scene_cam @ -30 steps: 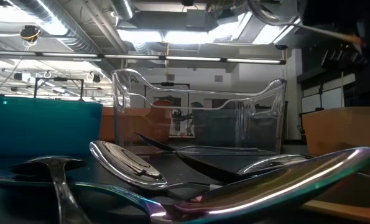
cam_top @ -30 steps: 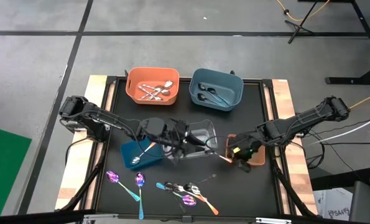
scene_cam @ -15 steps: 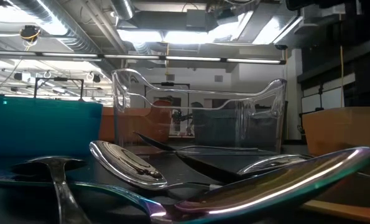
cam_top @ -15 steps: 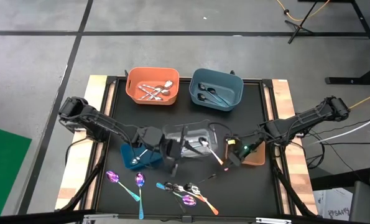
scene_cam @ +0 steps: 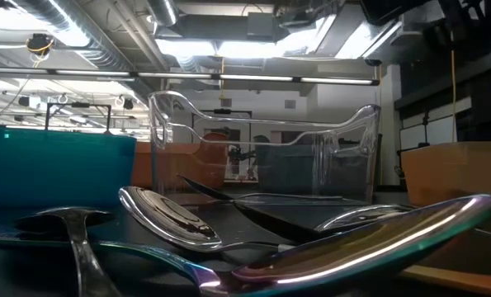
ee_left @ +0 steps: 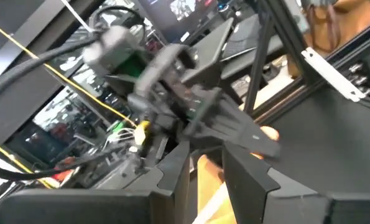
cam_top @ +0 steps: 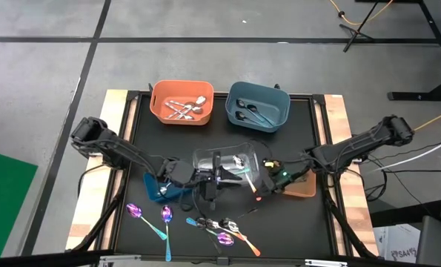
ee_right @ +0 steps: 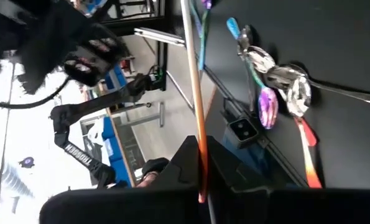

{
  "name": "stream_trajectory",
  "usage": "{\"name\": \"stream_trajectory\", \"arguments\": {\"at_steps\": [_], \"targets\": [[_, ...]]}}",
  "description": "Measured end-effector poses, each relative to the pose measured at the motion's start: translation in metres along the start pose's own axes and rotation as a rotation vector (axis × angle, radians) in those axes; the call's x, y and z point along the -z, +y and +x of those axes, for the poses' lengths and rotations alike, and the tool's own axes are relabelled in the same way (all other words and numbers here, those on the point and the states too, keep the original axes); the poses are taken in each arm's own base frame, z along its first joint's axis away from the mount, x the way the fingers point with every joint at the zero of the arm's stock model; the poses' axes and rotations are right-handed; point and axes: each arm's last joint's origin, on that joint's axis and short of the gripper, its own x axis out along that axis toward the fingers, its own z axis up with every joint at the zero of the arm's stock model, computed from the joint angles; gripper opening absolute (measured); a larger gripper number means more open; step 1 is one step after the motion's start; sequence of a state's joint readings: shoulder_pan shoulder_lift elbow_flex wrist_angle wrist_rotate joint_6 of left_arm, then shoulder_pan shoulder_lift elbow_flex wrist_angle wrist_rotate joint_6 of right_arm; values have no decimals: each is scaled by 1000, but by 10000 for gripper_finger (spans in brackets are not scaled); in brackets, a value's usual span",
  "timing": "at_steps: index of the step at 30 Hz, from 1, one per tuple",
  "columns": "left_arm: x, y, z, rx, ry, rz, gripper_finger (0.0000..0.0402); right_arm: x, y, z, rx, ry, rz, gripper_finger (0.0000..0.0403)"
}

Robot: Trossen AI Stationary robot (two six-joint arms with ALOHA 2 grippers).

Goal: Sort silverware by color (type)
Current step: Put the orange spoon into the blue bin

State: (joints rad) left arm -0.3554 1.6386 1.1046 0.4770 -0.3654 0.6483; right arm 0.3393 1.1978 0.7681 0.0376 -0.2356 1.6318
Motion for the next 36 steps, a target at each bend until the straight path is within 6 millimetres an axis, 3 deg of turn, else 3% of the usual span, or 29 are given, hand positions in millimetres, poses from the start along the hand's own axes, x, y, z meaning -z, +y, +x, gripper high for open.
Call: {"name": "stream_trajectory", "arguments": {"at_steps": [9, 15, 36], "targets": [[15, -18, 5, 75, 114, 59, 89, -3, 3, 15, -77, 9, -21, 0], [16, -27, 6, 32, 151, 156, 89, -4, 5, 20, -117, 17, -23, 0], [18, -20, 7, -43, 189, 205, 89, -4, 11, 23, -187, 40, -31, 0]]}}
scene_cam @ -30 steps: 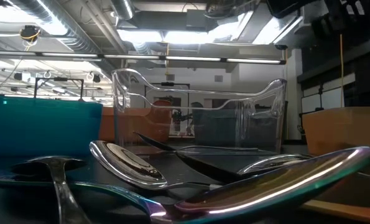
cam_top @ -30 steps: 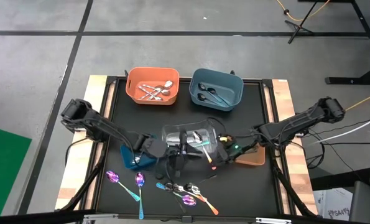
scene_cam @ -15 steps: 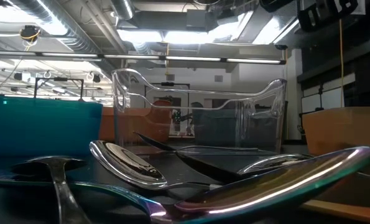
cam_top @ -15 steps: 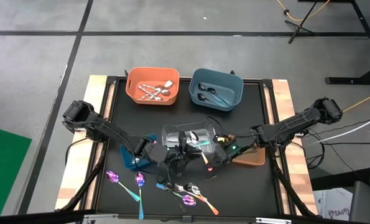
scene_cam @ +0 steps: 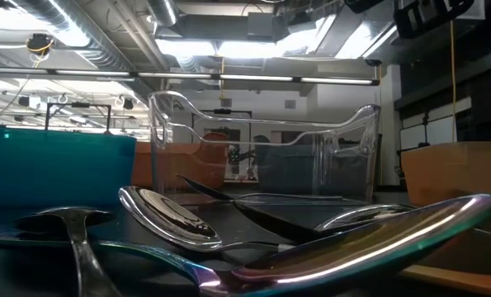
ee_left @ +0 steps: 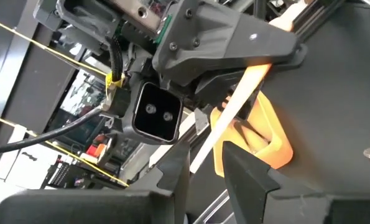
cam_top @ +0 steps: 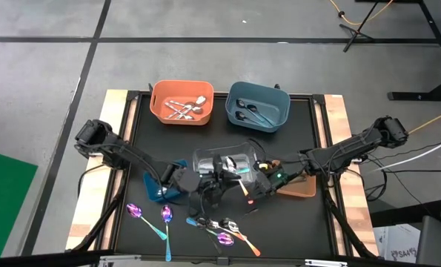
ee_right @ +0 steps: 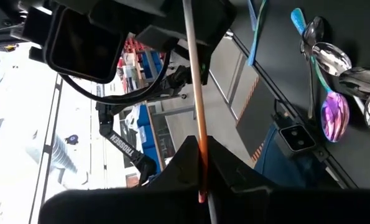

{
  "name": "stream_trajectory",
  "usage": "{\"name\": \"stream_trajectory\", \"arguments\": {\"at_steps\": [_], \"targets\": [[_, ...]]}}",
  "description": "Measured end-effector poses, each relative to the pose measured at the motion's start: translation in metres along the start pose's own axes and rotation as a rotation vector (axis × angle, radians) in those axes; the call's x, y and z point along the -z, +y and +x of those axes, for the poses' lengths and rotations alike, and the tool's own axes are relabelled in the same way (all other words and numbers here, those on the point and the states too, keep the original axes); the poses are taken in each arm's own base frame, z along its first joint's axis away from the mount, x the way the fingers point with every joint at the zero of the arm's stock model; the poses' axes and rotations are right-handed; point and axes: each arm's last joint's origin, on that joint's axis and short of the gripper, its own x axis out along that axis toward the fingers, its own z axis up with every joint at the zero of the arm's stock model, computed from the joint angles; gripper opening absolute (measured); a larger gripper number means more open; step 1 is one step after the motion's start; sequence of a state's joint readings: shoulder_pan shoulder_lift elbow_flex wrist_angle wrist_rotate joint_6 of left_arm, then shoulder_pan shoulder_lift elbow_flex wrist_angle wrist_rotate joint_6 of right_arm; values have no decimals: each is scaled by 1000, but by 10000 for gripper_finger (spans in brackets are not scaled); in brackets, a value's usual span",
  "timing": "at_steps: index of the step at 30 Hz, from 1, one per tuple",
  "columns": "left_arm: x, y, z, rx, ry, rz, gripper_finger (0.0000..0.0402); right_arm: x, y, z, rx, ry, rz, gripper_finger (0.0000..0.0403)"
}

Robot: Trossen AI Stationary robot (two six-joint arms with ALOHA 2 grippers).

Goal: Sort silverware by color (type)
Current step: Put the orange spoon into the blue bin

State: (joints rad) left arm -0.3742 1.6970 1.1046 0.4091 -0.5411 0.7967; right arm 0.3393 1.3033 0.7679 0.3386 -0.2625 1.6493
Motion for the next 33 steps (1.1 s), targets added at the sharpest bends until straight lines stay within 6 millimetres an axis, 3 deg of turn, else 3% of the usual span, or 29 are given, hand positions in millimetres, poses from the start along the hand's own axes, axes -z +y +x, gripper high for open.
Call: {"name": "stream_trajectory", "arguments": {"at_steps": [9, 19, 33], "targets": [[6, 8, 5, -20, 1, -12, 83, 0, 0, 0, -4, 0, -1, 0], [6, 6, 5, 12, -11, 9, 23, 1, 2, 0, -12, 13, 4, 0], [7, 4, 5, 36, -7, 9, 16, 1, 1, 0, -7, 15, -3, 6]]}}
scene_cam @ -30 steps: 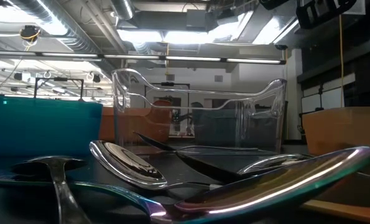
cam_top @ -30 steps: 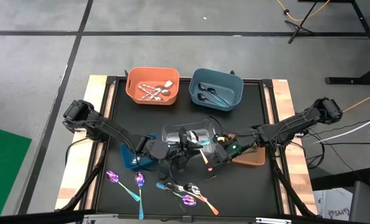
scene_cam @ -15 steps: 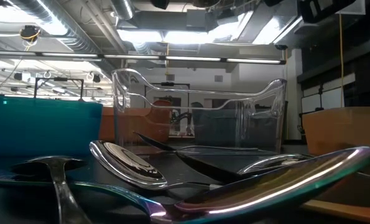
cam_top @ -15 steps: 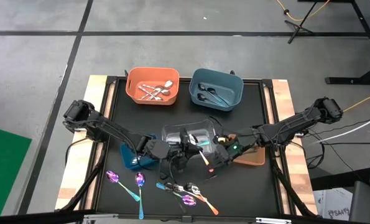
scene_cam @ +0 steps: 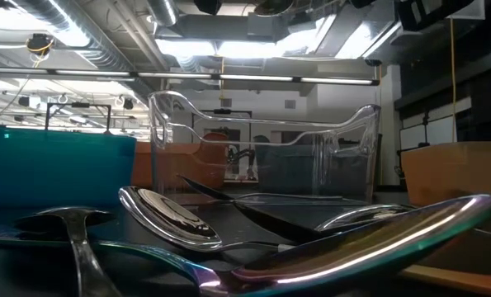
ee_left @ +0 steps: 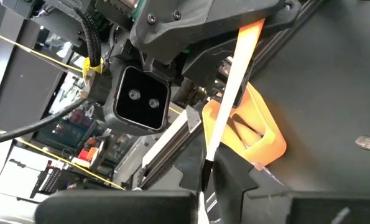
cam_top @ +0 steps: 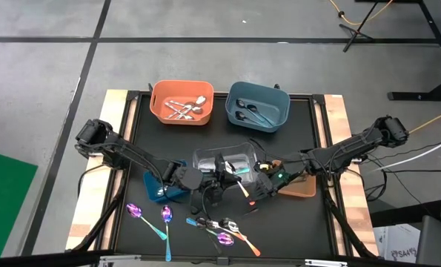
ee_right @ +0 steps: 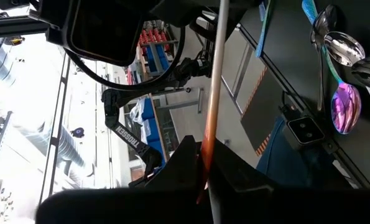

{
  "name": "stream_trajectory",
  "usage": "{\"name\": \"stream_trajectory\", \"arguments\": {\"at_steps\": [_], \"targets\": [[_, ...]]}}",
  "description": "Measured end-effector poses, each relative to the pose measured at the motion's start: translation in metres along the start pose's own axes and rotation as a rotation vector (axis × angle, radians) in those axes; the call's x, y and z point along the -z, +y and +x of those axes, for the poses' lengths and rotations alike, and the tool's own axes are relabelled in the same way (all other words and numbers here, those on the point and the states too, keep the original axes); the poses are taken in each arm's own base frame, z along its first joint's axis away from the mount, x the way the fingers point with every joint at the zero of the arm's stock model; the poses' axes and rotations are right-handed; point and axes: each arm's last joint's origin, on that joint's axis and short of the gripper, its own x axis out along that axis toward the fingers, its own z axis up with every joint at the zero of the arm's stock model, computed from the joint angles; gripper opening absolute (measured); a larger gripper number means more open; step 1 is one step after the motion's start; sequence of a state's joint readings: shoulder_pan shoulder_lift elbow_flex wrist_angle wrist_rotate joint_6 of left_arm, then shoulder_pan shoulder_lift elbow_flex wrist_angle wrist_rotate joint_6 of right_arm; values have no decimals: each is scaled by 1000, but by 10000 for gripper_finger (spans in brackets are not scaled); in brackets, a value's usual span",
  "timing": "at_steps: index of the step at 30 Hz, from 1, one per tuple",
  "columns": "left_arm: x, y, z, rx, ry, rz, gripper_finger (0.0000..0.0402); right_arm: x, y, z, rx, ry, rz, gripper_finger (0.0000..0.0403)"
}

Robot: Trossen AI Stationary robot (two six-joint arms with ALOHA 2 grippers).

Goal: Sort silverware by color (type)
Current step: Put the orange spoon into the blue bin

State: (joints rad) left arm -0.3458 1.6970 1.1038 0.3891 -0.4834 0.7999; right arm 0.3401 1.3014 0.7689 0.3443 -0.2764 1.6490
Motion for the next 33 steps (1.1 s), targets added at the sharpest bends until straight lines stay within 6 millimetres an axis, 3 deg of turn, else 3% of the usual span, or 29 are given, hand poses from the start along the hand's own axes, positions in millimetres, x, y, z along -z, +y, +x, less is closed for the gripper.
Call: {"name": "stream_trajectory", "arguments": {"at_steps": [17, 33], "targets": [[-1, -3, -1, 16, 4, -2, 13, -1, -1, 0, 5, -12, -7, 73], [-13, -11, -10, 26, -16, -87, 9, 5, 17, -15, -89, -16, -114, 76]]}}
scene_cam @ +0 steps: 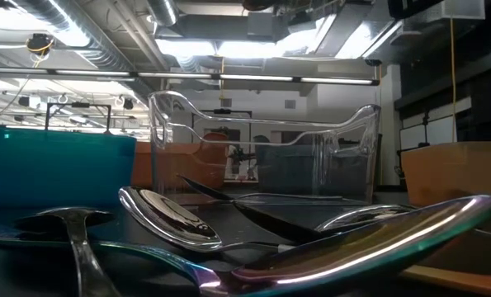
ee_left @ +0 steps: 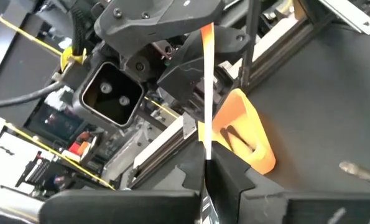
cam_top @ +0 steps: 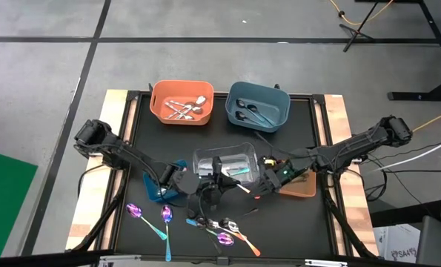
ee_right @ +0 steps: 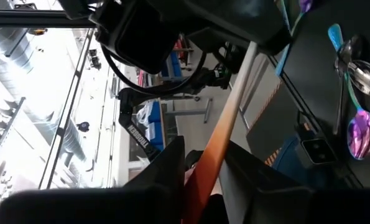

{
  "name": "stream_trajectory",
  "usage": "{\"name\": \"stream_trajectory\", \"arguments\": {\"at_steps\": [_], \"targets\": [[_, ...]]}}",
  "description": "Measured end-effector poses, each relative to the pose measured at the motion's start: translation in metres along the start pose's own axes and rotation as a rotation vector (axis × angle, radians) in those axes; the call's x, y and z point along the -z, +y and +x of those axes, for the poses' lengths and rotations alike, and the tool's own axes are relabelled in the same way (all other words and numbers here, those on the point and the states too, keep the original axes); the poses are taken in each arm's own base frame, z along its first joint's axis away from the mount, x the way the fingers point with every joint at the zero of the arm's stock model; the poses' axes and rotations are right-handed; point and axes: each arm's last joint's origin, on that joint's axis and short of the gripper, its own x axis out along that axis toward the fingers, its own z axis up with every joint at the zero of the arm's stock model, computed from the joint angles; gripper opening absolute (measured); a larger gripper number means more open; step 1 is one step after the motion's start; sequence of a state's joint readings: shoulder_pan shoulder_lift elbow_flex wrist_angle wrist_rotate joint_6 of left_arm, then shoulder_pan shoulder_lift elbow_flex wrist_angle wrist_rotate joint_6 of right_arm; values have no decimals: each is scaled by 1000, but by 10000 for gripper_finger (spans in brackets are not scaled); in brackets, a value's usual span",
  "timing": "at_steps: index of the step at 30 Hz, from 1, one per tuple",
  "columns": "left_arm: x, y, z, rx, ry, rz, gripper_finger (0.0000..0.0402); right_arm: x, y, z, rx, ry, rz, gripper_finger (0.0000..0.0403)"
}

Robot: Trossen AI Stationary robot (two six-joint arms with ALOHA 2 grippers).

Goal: Sort silverware by color (type)
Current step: Put the orange spoon into the blue bin

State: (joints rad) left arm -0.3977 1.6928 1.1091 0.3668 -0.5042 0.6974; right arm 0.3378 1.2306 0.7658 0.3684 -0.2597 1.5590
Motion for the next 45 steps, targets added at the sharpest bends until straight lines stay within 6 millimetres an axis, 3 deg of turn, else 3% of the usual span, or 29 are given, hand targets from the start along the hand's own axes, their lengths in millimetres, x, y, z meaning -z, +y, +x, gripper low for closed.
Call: {"name": "stream_trajectory", "arguments": {"at_steps": [21, 45], "targets": [[-2, -4, -6, -49, 60, -40, 4, 2, -4, -4, 65, 18, -5, 76], [-5, 1, -14, -132, 116, -52, 3, 8, -1, -6, 61, 180, 106, 76]]}}
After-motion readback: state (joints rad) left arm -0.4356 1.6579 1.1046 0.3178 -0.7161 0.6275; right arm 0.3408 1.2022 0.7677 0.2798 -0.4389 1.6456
